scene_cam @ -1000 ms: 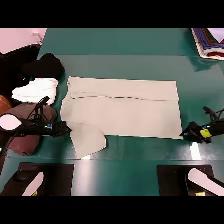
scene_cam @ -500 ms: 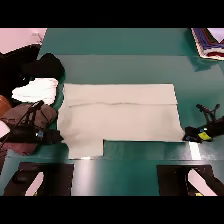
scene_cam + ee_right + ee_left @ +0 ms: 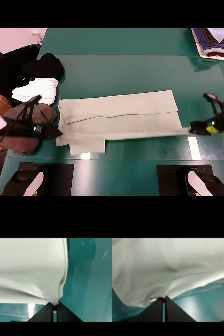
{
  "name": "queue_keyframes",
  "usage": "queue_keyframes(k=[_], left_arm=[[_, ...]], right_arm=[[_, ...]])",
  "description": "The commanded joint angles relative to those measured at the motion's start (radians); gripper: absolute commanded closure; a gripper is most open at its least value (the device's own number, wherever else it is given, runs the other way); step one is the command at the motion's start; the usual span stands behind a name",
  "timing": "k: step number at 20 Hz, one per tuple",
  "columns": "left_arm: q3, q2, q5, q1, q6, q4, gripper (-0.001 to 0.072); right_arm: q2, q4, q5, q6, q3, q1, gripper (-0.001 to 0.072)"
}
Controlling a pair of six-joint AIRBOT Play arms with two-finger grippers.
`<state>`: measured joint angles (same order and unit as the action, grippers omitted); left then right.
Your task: Fold the shirts.
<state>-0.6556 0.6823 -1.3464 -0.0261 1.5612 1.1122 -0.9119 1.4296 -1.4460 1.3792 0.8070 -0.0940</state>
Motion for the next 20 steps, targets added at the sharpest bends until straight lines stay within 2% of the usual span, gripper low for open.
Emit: queue_keyframes(k=[1, 6, 11, 12, 13, 14, 16, 17, 18, 19, 20], left_arm=[[-0.113, 0.232, 0.227, 0.0, -0.077, 0.004, 0.0684], [-0.306, 0.541, 0.381, 0.0, -0.087, 0.006, 0.0682], [-0.348, 0.64, 0.428, -0.001, -0.102, 0.006, 0.0677], [-0.348, 0.64, 0.435, -0.001, -0.1, 0.002, 0.045], [-0.35, 0.64, 0.436, -0.001, -0.09, 0.002, 0.0206], [-0.359, 0.64, 0.414, -0.001, -0.082, 0.003, 0.0182], [-0.402, 0.636, 0.314, -0.001, -0.078, 0.005, 0.0183], [-0.421, 0.629, 0.273, -0.001, -0.079, 0.006, 0.0252], [-0.43, 0.619, 0.241, 0.0, -0.093, 0.002, 0.0498], [-0.43, 0.603, 0.23, 0.0, -0.116, -0.002, 0.0684], [-0.43, 0.592, 0.23, 0.0, -0.122, -0.009, 0.0673]], right_arm=[[-0.194, 0.003, 0.091, 0.019, 0.199, 0.08, 0.0701], [-0.486, -0.077, 0.157, 0.017, 0.45, 0.11, 0.07], [-0.673, -0.167, 0.16, 0.016, 0.609, 0.11, 0.0696], [-0.7, -0.212, 0.161, 0.015, 0.63, 0.105, 0.0584], [-0.722, -0.263, 0.159, 0.014, 0.649, 0.096, 0.0333], [-0.731, -0.31, 0.158, 0.0, 0.658, 0.081, 0.027], [-0.716, -0.364, 0.131, -0.047, 0.653, 0.041, 0.027], [-0.695, -0.363, 0.117, -0.061, 0.633, 0.008, 0.027], [-0.672, -0.364, 0.108, -0.066, 0.602, -0.03, 0.027], [-0.646, -0.365, 0.106, -0.079, 0.555, -0.075, 0.0271], [-0.626, -0.365, 0.106, -0.098, 0.509, -0.116, 0.027]])
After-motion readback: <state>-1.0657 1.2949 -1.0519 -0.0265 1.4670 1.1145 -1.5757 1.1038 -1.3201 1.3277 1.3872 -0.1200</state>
